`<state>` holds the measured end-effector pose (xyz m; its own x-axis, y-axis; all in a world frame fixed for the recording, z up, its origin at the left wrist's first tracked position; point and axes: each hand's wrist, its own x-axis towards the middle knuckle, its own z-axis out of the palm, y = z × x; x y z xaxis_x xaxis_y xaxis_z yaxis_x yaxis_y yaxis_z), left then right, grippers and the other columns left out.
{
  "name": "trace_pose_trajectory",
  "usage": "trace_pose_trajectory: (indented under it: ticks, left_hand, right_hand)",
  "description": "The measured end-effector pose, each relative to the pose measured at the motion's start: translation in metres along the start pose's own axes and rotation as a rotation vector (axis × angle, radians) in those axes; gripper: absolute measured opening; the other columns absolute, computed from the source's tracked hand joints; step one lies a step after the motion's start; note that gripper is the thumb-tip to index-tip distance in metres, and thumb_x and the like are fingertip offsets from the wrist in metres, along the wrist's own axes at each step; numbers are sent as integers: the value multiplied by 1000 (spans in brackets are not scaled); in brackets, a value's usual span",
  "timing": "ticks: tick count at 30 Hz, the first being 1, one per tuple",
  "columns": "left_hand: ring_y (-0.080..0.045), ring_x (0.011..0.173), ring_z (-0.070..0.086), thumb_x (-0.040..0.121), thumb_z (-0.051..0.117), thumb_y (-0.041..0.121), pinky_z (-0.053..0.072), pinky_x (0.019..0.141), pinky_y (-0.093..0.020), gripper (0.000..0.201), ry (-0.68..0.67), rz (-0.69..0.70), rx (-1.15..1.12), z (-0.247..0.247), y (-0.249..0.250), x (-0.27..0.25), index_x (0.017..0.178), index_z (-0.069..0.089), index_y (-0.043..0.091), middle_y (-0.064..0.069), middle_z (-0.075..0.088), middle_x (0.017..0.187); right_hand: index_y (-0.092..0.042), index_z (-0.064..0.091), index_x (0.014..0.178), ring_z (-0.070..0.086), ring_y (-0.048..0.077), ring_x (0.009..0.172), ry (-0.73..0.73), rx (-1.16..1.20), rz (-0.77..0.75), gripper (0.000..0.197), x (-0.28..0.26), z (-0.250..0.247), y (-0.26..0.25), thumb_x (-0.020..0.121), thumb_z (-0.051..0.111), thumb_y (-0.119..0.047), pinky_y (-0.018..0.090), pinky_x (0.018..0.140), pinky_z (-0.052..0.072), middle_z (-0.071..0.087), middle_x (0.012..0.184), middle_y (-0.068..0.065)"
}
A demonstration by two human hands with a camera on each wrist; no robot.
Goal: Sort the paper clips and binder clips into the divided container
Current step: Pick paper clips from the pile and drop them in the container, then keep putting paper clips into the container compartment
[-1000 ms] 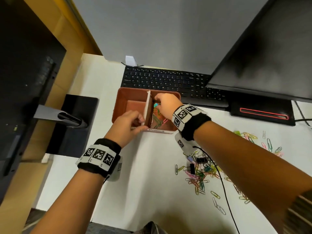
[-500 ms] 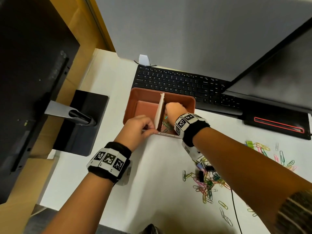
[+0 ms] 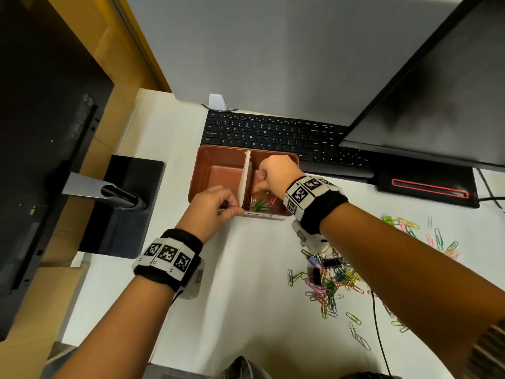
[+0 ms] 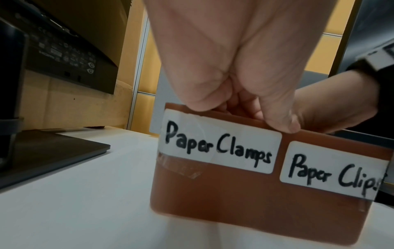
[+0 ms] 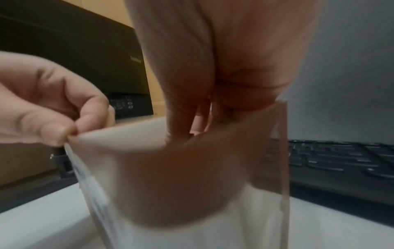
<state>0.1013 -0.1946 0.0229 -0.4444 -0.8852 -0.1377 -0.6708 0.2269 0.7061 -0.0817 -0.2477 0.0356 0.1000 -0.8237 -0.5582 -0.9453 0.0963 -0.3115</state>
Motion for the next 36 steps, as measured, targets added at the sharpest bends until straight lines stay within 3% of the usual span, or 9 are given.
trace_pose_trajectory:
  ticks: [3, 5, 9, 16, 21, 25, 30, 33, 36]
  left_hand:
    - [-1, 73, 50, 75, 74, 20, 38, 69, -6, 15, -15, 17, 30, -3, 3, 0, 79, 62, 11, 3, 56, 81]
    - [-8, 78, 54, 74, 75, 22, 43, 75, -13, 20, 19, 65, 52, -6, 8, -3, 86, 63, 13, 3, 56, 88]
    - [0, 78, 51, 75, 74, 23, 41, 70, -7, 19, 94, 197, -2, 0, 37, -21, 88, 60, 19, 11, 52, 84]
    - [-3, 69, 47, 73, 76, 28, 37, 65, -15, 31, -305, 81, 35, 93, 46, -50, 97, 59, 18, 7, 49, 87]
    - [-14, 87, 51, 68, 78, 38, 46, 80, -28, 48, -372, -83, 121, 146, 41, -62, 105, 53, 20, 2, 51, 98]
    - [-19, 90, 52, 71, 77, 28, 44, 78, -28, 42, -265, -86, 138, 162, 41, -62, 106, 57, 15, -1, 56, 99]
    - [-22, 84, 60, 80, 68, 11, 50, 80, -32, 19, -189, -83, 103, 168, 45, -60, 98, 63, 9, -7, 63, 92]
    - [-24, 83, 61, 79, 68, 6, 49, 80, -30, 15, -170, -80, 87, 167, 47, -59, 94, 66, 7, -9, 66, 90]
    - [-21, 80, 61, 80, 67, 4, 49, 79, -28, 15, -175, -66, 83, 164, 49, -58, 94, 67, 8, -7, 67, 87]
  right_hand:
    - [-9, 67, 92, 61, 17, 80, 138, 143, -69, 30, -23, -10, 13, 76, 73, -35, 27, 82, 51, 57, 74, -6]
    - [-13, 68, 87, 57, 10, 71, 292, 309, -85, 21, -45, -12, 33, 75, 75, -29, 19, 68, 48, 54, 67, -13]
    - [-18, 65, 89, 57, 12, 74, 444, 418, 5, 12, -84, 1, 92, 79, 71, -20, 24, 71, 48, 61, 80, -3]
    - [-15, 63, 113, 55, 24, 103, 195, 286, 129, 28, -107, 66, 150, 86, 62, -22, 30, 90, 40, 55, 114, 9]
    - [-15, 63, 100, 54, 13, 81, 227, 354, -4, 15, -156, 88, 154, 87, 58, -22, 30, 79, 48, 59, 93, -1]
    - [-20, 58, 107, 46, 3, 68, -26, 372, -77, 26, -190, 123, 159, 83, 66, -26, 24, 70, 39, 47, 77, -17]
    - [-23, 41, 135, 50, 9, 98, -20, 280, -52, 62, -191, 148, 177, 81, 67, -38, 30, 91, 44, 52, 119, -2]
    - [-23, 38, 138, 43, 22, 125, 95, 203, -21, 71, -187, 144, 188, 77, 70, -41, 38, 106, 37, 45, 136, 4]
    - [-28, 40, 133, 37, 21, 130, 125, 92, -33, 67, -192, 139, 183, 75, 67, -48, 44, 107, 32, 40, 140, -1]
